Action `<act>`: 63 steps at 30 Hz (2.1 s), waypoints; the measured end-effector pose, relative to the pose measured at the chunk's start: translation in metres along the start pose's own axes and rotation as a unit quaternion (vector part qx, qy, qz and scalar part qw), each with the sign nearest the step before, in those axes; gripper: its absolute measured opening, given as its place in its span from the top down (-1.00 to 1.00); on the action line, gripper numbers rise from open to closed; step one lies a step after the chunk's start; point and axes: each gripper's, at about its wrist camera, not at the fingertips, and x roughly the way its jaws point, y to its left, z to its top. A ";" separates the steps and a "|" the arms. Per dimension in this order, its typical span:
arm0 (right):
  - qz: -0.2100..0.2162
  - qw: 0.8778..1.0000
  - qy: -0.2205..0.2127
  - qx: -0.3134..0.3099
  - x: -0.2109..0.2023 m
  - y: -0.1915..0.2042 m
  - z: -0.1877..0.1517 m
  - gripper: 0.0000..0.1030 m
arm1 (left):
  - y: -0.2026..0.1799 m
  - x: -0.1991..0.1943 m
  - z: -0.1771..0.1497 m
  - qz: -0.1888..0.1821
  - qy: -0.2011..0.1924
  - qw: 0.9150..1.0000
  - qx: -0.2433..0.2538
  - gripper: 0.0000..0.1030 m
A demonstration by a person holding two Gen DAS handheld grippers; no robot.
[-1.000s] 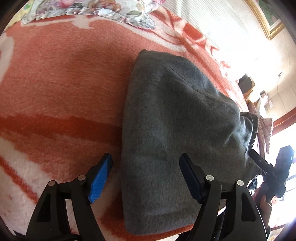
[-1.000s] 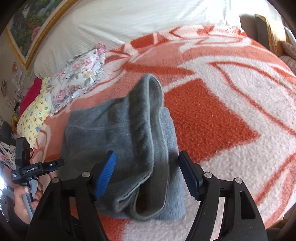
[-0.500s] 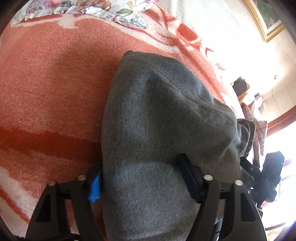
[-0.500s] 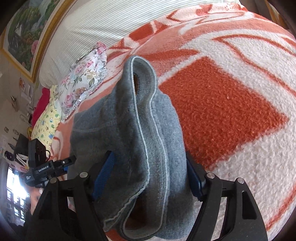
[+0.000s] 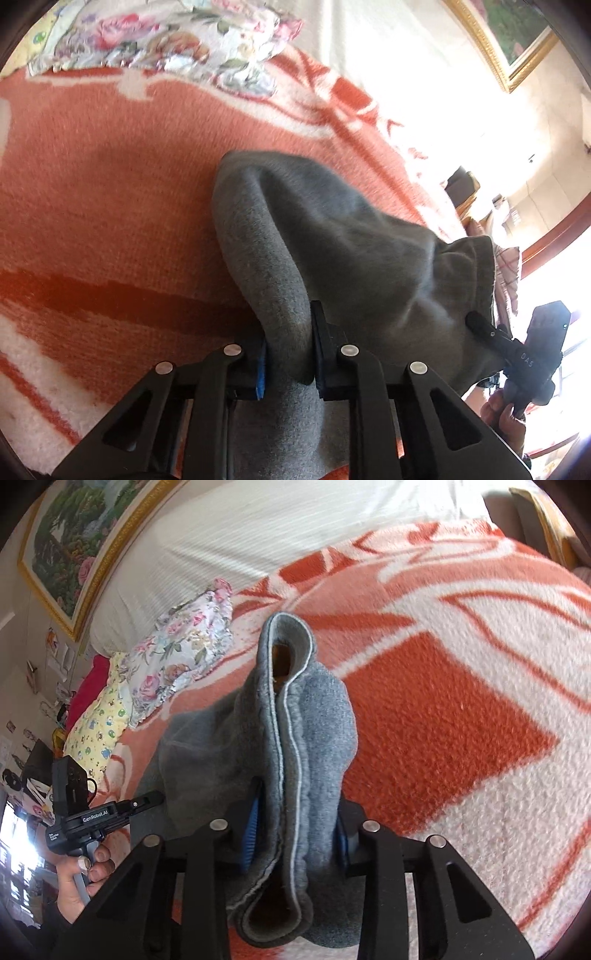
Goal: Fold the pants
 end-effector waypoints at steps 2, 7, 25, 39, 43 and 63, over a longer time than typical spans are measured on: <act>0.001 1.000 -0.005 -0.014 -0.003 0.011 0.004 0.37 | -0.003 -0.008 0.003 -0.003 -0.008 1.000 0.002 0.65; 0.021 0.999 -0.005 -0.044 -0.001 0.041 0.010 0.41 | -0.003 -0.031 0.011 -0.002 -0.031 0.999 0.005 0.66; 0.096 0.991 -0.001 -0.089 0.078 0.133 0.044 0.41 | 0.076 -0.098 0.071 0.055 -0.104 0.993 -0.024 0.66; 0.101 0.991 -0.009 -0.087 0.149 0.161 0.097 0.41 | 0.107 -0.068 0.148 0.093 -0.119 0.988 -0.018 0.66; 0.090 0.992 0.012 -0.087 0.177 0.161 0.103 0.41 | 0.123 -0.056 0.149 0.107 -0.104 0.989 -0.021 0.66; -0.020 0.991 0.052 -0.121 0.218 0.127 0.096 -0.19 | 0.177 -0.056 0.098 0.121 -0.089 0.988 -0.028 0.11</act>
